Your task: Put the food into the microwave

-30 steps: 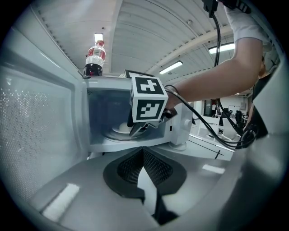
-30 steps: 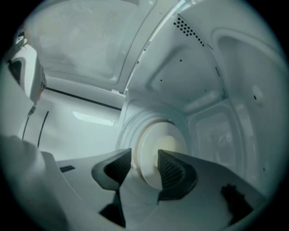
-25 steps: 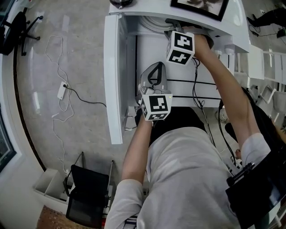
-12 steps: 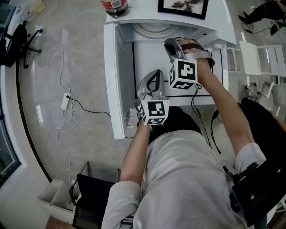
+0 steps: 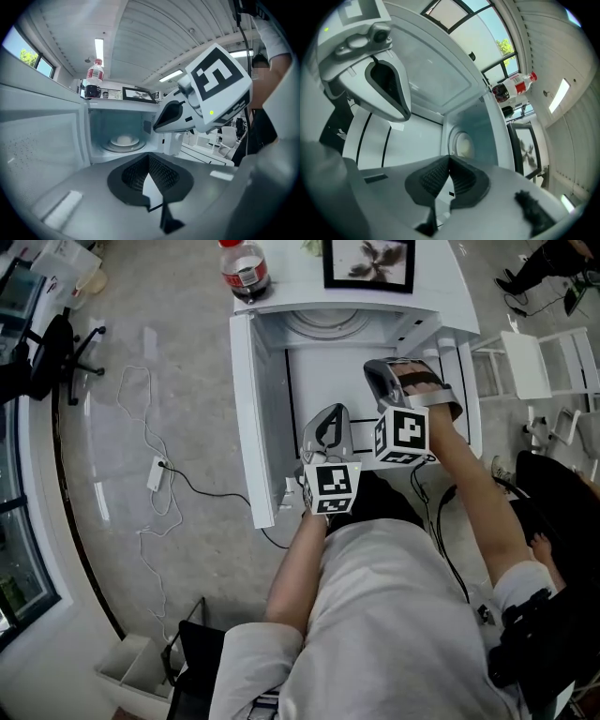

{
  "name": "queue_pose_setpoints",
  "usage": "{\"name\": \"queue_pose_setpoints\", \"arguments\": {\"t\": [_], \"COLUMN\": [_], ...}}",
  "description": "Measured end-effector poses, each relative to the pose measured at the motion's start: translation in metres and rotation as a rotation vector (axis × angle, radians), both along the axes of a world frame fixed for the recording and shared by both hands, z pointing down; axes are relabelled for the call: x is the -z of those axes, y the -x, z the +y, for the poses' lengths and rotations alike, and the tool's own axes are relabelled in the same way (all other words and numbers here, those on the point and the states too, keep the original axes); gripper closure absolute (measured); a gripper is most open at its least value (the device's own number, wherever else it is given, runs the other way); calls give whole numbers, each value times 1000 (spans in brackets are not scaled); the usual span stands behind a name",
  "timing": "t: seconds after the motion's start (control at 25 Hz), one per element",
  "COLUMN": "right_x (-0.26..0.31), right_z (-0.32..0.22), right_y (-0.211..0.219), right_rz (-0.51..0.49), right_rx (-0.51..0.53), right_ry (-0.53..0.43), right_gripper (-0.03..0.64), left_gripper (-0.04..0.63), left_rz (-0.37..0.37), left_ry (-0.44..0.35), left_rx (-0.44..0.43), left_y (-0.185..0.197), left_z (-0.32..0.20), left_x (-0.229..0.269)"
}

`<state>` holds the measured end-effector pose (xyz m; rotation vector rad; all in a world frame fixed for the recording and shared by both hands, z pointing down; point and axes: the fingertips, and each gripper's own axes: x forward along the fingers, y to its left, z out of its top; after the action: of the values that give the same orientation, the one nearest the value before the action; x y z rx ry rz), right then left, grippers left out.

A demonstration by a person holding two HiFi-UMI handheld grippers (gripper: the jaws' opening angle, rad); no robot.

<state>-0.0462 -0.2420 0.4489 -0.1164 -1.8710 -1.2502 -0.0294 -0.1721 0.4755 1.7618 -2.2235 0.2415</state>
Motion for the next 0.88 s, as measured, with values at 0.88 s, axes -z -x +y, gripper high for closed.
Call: {"name": "queue_pose_setpoints", "arguments": {"t": [0.88], "right_x": [50], "right_z": [57], "right_y": [-53], "right_rz": [-91], "right_rx": [41], "right_ry": [-67], "right_gripper": [607], "left_gripper": [588], "left_rz": [-43], "left_ry": [-58], "left_rx": [-83], "left_y": [-13], "left_z": [-3], "left_x": [45]}}
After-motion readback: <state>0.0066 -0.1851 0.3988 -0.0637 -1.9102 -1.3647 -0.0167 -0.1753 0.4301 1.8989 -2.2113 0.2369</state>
